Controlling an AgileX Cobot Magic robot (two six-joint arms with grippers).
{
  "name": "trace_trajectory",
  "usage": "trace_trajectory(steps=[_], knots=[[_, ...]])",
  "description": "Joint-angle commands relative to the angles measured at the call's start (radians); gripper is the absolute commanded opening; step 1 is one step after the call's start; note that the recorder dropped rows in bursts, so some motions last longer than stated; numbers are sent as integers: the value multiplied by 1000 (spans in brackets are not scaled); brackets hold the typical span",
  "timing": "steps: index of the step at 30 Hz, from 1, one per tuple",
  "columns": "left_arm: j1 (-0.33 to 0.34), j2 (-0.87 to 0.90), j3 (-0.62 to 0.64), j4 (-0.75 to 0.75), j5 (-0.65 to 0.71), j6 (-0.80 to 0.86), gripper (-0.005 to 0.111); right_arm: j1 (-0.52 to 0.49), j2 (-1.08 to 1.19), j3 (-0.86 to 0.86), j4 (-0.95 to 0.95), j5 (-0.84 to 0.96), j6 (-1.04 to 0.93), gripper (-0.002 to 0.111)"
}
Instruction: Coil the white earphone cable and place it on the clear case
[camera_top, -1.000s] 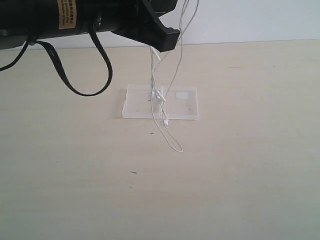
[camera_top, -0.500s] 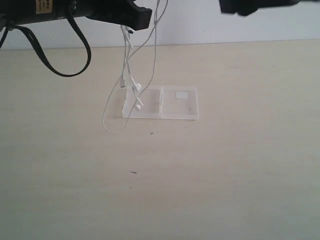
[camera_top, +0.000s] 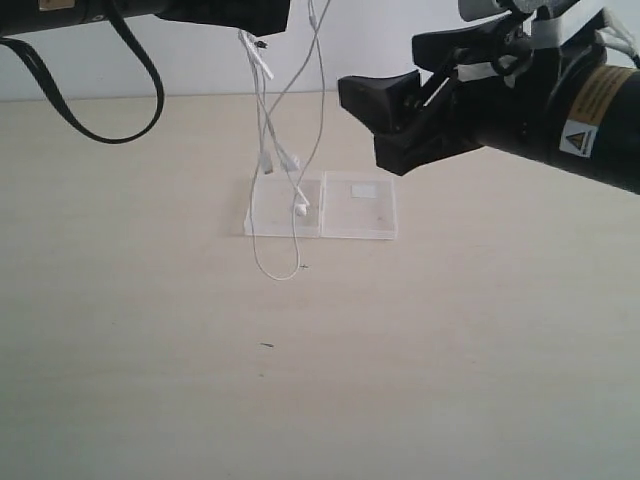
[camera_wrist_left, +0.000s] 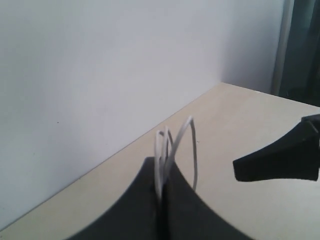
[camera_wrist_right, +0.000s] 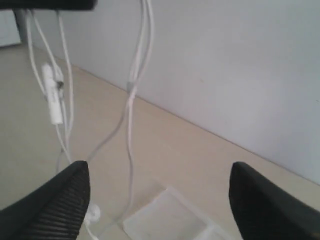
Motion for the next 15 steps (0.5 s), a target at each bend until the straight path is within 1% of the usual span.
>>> trace_trajectory(steps=[1, 5, 11, 15], knots=[[0, -8, 3, -2, 4, -53, 0, -2, 75, 5, -50, -189, 83, 74], [0, -8, 3, -2, 4, -73, 0, -2, 136, 5, -24, -229, 42, 74], [0, -8, 3, -2, 4, -77, 0, -2, 186, 5, -25, -362, -35, 74], [0, -8, 3, -2, 4, -89, 0, -2, 187, 5, -118, -384, -21, 74]])
